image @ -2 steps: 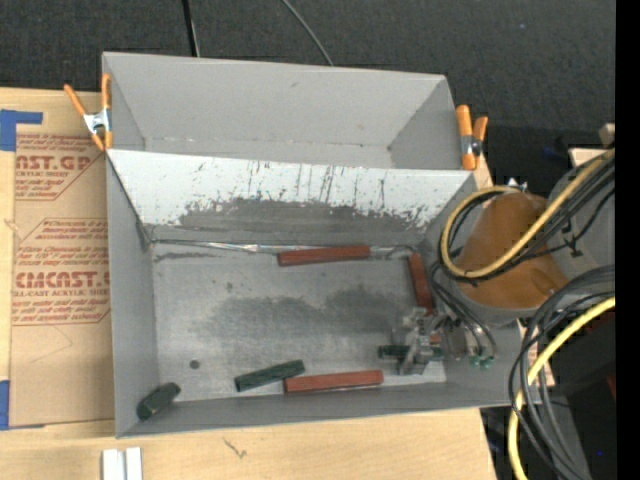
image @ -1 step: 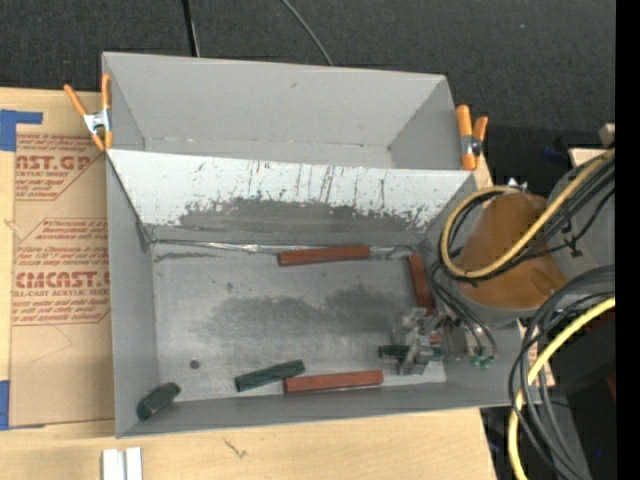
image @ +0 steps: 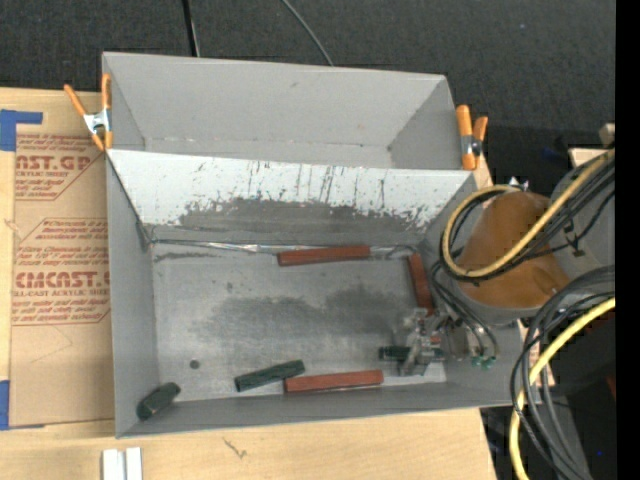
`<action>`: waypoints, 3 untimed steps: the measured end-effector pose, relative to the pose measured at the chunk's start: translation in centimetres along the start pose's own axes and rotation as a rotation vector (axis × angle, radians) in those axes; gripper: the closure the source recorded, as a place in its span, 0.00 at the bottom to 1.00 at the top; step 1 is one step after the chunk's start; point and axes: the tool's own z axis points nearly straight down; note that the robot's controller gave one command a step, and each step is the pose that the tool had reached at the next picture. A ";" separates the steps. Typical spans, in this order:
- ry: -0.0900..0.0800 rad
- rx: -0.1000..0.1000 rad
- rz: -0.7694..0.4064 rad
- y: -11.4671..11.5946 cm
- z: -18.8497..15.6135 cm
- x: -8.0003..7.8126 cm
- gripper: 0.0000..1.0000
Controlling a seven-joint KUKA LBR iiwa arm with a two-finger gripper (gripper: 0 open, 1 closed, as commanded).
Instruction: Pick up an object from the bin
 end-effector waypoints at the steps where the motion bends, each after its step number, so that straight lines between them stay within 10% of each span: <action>1: 0.008 -0.001 0.000 0.0 -2.1 0.2 1.00; 3: -0.006 0.002 0.000 0.0 -5.7 0.0 1.00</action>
Offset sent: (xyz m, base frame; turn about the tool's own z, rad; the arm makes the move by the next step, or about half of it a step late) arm -0.0002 0.0000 0.0513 0.0000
